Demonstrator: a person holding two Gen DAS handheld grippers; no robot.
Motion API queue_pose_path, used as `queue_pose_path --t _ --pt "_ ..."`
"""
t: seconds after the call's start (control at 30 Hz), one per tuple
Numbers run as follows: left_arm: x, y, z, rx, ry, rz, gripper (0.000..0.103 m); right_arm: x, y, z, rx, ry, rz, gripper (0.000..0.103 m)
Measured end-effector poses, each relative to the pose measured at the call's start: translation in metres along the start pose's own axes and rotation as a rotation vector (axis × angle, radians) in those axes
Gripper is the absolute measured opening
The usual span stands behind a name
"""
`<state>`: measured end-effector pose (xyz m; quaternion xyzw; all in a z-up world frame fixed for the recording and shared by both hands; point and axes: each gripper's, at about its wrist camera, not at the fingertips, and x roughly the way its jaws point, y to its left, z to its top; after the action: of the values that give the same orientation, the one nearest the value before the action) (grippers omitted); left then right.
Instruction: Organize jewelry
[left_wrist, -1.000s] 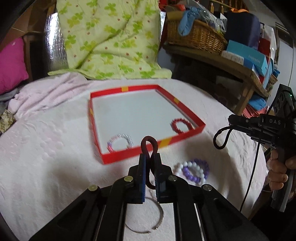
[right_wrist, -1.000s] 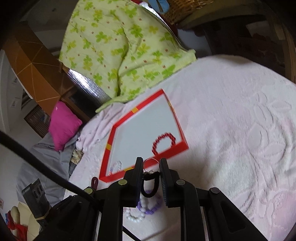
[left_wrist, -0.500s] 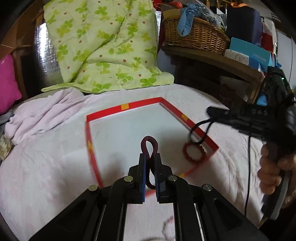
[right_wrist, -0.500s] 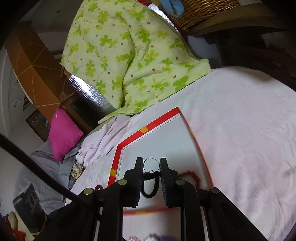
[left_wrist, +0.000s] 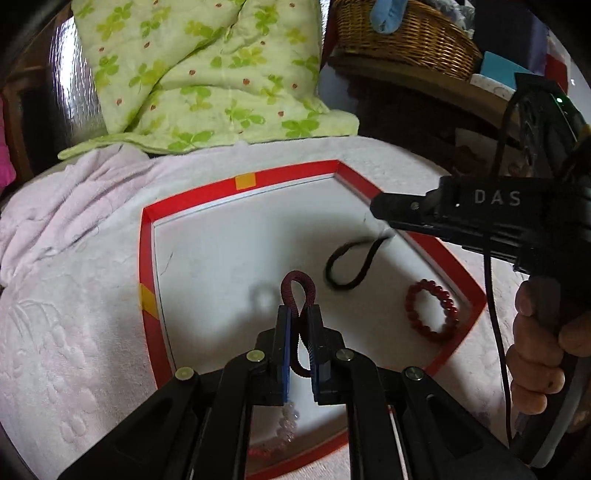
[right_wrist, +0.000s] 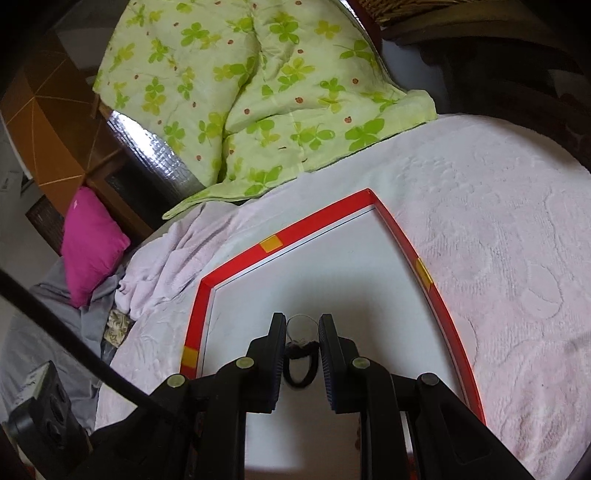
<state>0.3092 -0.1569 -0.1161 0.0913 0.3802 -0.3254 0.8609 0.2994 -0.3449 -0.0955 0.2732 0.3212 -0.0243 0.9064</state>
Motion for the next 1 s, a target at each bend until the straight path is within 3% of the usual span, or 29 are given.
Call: queue_pose_path --t 0.1,0.2,0.43,0.5,0.57,1.0 --pt "0.002 0.003 0.001 -0.002 -0.002 0.005 0.018 0.005 -0.002 0.002 0.018 0.001 -0.009 0.02" --pt "-0.001 0.006 0.0 -0.005 -0.01 0.045 0.046 0.004 -0.005 0.004 0.024 0.0 -0.02 0.02" --pt "-0.033 0.011 -0.005 -0.026 -0.063 0.113 0.063 -0.02 -0.01 0.005 0.039 -0.017 -0.001 0.027" --pt "-0.046 0.012 -0.01 -0.041 -0.072 0.148 0.071 -0.029 -0.009 0.003 0.034 -0.009 -0.002 0.033" --pt "-0.059 0.011 -0.018 -0.051 -0.092 0.178 0.073 -0.038 -0.008 0.0 0.035 -0.008 0.008 0.048" --pt "-0.114 -0.03 -0.098 0.009 -0.076 0.332 0.075 -0.122 0.017 -0.056 -0.13 -0.054 -0.017 0.049"
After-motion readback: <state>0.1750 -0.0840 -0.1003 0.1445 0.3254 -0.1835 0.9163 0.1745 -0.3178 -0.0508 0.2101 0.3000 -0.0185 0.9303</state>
